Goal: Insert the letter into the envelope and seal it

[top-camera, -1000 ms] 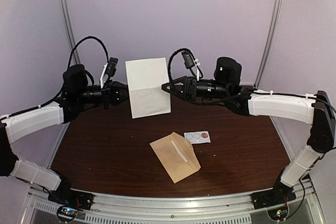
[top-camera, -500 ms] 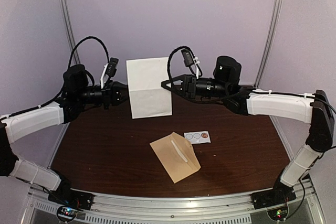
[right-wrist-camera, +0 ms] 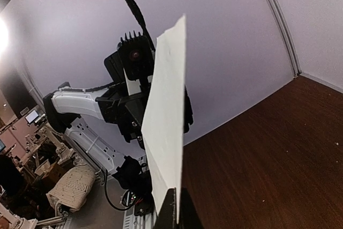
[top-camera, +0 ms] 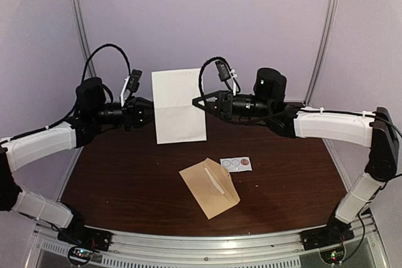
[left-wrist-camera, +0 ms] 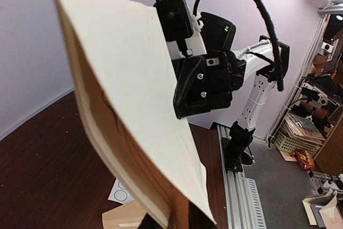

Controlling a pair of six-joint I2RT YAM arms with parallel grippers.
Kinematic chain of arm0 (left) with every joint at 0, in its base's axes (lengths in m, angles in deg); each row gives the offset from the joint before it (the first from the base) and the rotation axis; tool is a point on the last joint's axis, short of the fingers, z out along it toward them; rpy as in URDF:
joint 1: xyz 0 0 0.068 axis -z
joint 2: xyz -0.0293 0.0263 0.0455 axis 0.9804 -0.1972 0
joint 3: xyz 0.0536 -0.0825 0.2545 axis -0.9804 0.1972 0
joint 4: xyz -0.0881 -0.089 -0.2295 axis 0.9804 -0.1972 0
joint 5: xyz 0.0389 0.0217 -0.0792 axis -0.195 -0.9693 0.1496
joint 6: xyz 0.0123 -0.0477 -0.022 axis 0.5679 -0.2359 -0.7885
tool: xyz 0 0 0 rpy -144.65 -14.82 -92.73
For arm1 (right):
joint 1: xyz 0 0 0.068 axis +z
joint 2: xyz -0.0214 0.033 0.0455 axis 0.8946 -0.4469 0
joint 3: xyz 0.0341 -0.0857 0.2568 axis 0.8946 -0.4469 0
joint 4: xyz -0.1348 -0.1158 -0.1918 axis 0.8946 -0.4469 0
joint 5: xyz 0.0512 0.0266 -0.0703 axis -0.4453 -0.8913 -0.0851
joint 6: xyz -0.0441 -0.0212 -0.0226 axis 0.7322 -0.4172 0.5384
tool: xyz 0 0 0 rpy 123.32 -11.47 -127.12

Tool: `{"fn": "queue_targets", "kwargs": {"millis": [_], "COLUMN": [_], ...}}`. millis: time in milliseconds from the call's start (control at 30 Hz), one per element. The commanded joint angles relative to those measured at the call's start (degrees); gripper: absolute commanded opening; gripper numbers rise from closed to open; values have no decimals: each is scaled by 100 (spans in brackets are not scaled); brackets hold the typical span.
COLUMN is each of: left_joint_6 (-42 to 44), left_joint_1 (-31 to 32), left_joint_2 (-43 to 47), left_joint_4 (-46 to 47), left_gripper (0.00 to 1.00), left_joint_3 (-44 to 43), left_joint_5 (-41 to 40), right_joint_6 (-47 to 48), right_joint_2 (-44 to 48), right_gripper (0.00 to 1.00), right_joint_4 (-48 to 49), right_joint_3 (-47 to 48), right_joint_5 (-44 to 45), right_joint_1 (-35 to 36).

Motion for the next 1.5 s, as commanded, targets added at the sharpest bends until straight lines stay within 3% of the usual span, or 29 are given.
{"fn": "queue_targets", "kwargs": {"millis": [0,267,500,767,900,1267,1333,1400,1467], "left_joint_6": [400,679,797,852,779,750,649,540,449], "left_joint_1": [5,-167,-70,184,220,536,536,536,536], "left_joint_2": [312,1211,998,504,305,152,151,179,214], "left_joint_4": [-327,-564,-635,-960,-873,-640,-501,-330,-156], "left_gripper": [25,53,62,71,73,27,12,1,0], "left_joint_3": [-83,223,150,-66,-105,-100,-62,19,111], "left_joint_5": [-586,-2246,-1916,-1834,-1445,-987,-943,-941,-948], "right_joint_6": [300,366,365,94,-60,-90,-90,-97,-141], "right_joint_2": [220,483,363,515,519,296,280,273,275], "right_gripper": [0,0,0,0,0,0,0,8,16], "right_joint_4": [-440,-1380,-1443,-420,-146,-139,-179,-184,-135], "right_joint_3": [168,56,183,-76,-120,-6,-12,-58,-119], "right_joint_5": [675,1773,1277,-21,-255,-388,-379,-342,-341], "right_joint_1": [25,-325,-324,-256,-224,-164,-165,-169,-162]}}
